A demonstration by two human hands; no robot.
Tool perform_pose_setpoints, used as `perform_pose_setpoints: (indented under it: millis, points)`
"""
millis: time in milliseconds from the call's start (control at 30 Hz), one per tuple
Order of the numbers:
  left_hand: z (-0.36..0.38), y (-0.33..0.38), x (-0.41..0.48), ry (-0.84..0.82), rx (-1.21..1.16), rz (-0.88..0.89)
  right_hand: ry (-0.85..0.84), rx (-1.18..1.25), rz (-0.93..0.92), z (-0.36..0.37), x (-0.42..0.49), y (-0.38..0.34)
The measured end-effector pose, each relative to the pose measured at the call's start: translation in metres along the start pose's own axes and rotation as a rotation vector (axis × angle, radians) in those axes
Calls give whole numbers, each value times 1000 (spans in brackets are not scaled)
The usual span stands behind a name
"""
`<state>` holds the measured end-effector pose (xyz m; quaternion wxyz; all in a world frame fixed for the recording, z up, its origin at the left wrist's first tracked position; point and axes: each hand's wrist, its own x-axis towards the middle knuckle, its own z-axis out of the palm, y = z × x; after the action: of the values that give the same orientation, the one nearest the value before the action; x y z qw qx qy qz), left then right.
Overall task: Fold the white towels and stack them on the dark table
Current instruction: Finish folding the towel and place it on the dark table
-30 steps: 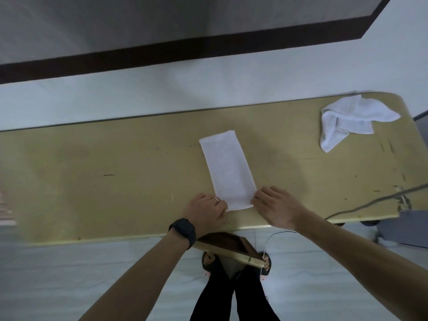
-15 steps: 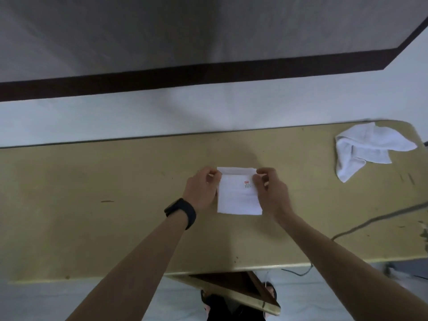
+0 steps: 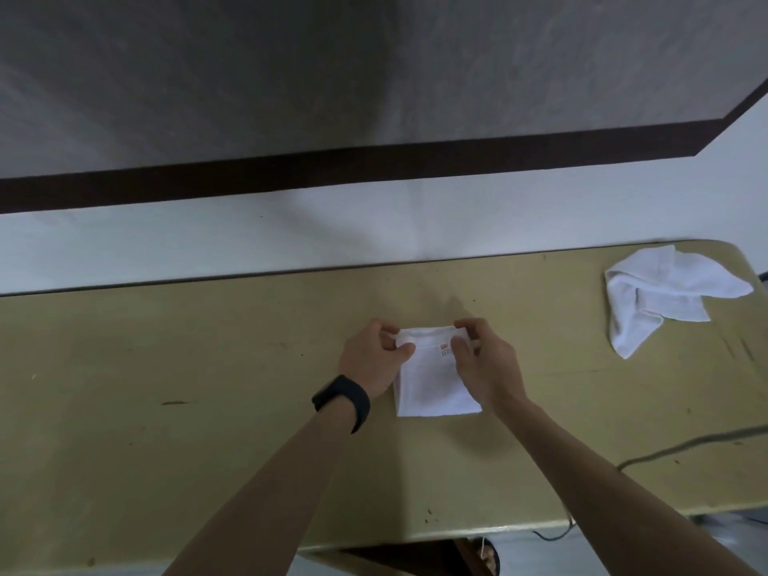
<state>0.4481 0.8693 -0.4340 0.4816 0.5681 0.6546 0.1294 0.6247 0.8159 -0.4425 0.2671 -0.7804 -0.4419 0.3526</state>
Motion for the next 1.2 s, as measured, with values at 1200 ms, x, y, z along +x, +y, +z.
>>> perform_pose_setpoints:
  millis: [1200]
  points:
    - [-22, 15, 14, -281, 187, 124, 42, 233, 25, -10, -10, -15]
